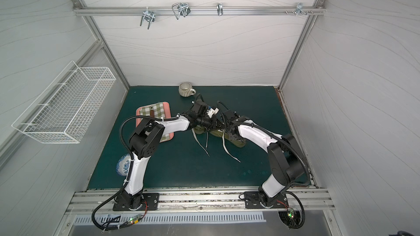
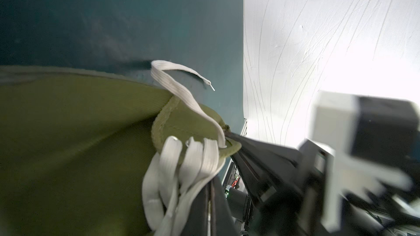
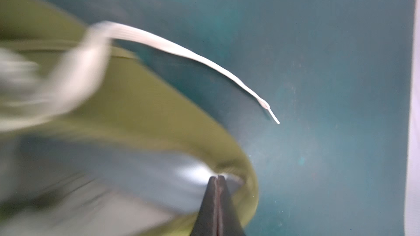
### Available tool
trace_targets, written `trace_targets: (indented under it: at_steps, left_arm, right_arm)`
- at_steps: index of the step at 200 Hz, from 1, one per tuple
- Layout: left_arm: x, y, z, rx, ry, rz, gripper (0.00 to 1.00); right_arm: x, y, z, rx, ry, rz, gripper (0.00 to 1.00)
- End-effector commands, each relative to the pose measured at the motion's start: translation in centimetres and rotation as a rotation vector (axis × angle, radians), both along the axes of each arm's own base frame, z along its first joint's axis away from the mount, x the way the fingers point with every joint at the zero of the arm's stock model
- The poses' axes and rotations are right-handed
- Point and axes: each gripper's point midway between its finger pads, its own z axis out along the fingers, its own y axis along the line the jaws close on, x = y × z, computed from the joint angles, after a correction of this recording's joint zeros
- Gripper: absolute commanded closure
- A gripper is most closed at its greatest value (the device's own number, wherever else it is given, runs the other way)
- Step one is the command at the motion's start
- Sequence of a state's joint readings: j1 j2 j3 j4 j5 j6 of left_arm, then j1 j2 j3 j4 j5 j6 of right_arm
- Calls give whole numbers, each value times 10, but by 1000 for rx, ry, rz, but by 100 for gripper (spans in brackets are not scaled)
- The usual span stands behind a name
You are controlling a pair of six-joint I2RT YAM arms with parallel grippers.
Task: Insert the insole into the shoe
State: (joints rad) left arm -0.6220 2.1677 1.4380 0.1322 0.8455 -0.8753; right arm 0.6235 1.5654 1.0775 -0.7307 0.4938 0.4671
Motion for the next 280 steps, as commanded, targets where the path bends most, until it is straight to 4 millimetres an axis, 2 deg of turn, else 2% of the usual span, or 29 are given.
trace_targets:
  at_steps: [1, 18, 36, 64, 80, 110, 125, 142, 183, 194, 213, 253, 266, 280]
  left_arm:
    - [3, -5, 20, -50, -42, -7, 100]
    - [2, -5, 20, -50, -41, -8, 100]
    - [3, -5, 21, -50, -42, -8, 100]
    - [3, -6, 19, -48, -38, -11, 100]
    - [4, -7, 18, -45, -37, -16, 100]
    - [4, -4, 15, -7, -45, -30, 100]
    - [4, -4, 15, 2, -48, -34, 100]
    - [4, -5, 14, 4, -45, -36, 100]
    - [4, -2, 14, 12, -45, -35, 100]
    - [3, 0, 12, 16, -41, -37, 100]
    - [3, 3, 11, 23, -43, -38, 100]
    - [3, 5, 10, 21, -38, -38, 100]
    - [3, 5, 9, 21, -37, -39, 100]
    - [2, 5, 9, 21, -35, -39, 100]
  right_arm:
    - [-11, -3, 15, -9, 1, -7, 100]
    - [-12, -6, 0, 19, 30, -30, 100]
    - [-16, -11, -25, 69, 98, -62, 100]
    - [-26, -6, -55, 167, 208, -71, 100]
    - [-26, -3, -52, 188, 199, -61, 100]
    - [-14, 5, -14, 259, 90, -41, 100]
    - [-7, 12, -5, 286, 70, -25, 100]
    - [-2, 22, -13, 318, 90, -14, 100]
    - [-11, 51, -65, 436, 235, -26, 100]
    - [-14, 53, -73, 445, 261, -30, 100]
    - [-12, 49, -62, 442, 223, -32, 100]
    - [12, 31, -23, 433, 48, -77, 100]
    - [20, 27, -20, 433, 18, -90, 100]
    - [25, 27, -29, 431, 28, -97, 100]
